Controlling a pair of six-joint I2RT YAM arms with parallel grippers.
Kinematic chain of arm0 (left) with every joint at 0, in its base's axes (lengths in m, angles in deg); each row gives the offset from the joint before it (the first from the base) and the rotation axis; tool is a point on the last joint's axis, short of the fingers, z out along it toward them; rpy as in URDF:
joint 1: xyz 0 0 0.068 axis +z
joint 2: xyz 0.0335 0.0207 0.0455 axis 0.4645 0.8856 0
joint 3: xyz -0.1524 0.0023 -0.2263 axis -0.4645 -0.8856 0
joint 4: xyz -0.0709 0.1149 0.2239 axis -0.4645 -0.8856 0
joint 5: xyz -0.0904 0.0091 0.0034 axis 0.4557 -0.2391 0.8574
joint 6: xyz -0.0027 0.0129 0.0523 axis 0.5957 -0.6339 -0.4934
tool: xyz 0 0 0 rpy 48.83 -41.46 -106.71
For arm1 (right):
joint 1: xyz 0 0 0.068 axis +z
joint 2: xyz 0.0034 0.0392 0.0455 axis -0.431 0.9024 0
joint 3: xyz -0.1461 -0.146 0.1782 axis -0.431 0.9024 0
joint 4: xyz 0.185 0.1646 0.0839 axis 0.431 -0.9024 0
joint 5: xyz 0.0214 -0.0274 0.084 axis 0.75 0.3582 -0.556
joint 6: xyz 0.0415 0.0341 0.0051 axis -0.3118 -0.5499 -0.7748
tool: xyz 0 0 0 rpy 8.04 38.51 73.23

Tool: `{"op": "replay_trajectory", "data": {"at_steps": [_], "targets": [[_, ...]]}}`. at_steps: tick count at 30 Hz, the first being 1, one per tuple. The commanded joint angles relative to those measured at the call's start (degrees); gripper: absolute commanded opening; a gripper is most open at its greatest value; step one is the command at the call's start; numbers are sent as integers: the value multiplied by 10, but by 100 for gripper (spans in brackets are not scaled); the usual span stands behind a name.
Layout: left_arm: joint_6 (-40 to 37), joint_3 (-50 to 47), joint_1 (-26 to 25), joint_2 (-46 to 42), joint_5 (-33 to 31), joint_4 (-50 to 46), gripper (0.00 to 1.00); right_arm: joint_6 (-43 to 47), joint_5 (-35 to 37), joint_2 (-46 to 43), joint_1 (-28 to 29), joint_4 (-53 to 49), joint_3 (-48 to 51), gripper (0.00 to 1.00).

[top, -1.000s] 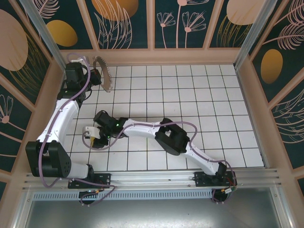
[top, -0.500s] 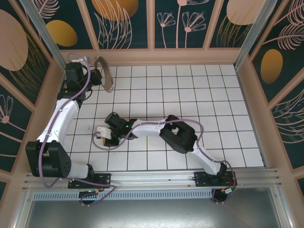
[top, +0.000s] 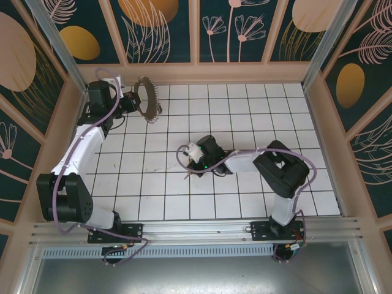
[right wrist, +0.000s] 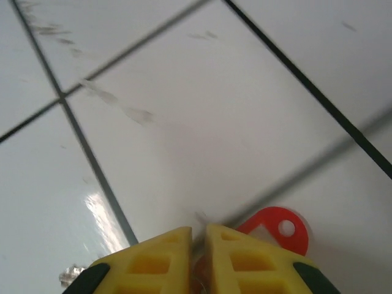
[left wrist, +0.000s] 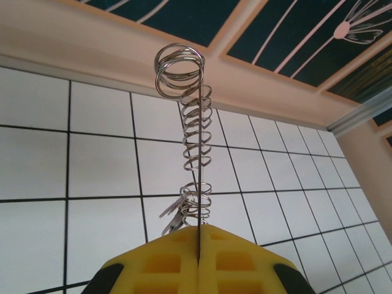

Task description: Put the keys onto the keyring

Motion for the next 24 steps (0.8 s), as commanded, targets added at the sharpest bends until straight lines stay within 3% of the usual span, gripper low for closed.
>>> {"op": "replay_trajectory", "data": {"at_steps": [1, 7, 11, 18, 24], "targets": [[21, -10, 3, 4, 58, 46, 0, -89, 92, -15, -26, -55, 63, 15], [16, -28, -21, 10, 135, 64, 0, -208, 173, -50, -62, -82, 101, 13], [-25, -20, -66, 18, 160, 38, 0, -256, 205, -94, -97, -79, 139, 13], [-75, -20, -114, -9, 245, 57, 0, -260, 137, -290, -177, -14, 192, 19], [-227, 15, -160, -59, 267, -27, 0, -179, 74, -477, -222, 65, 190, 30]]}}
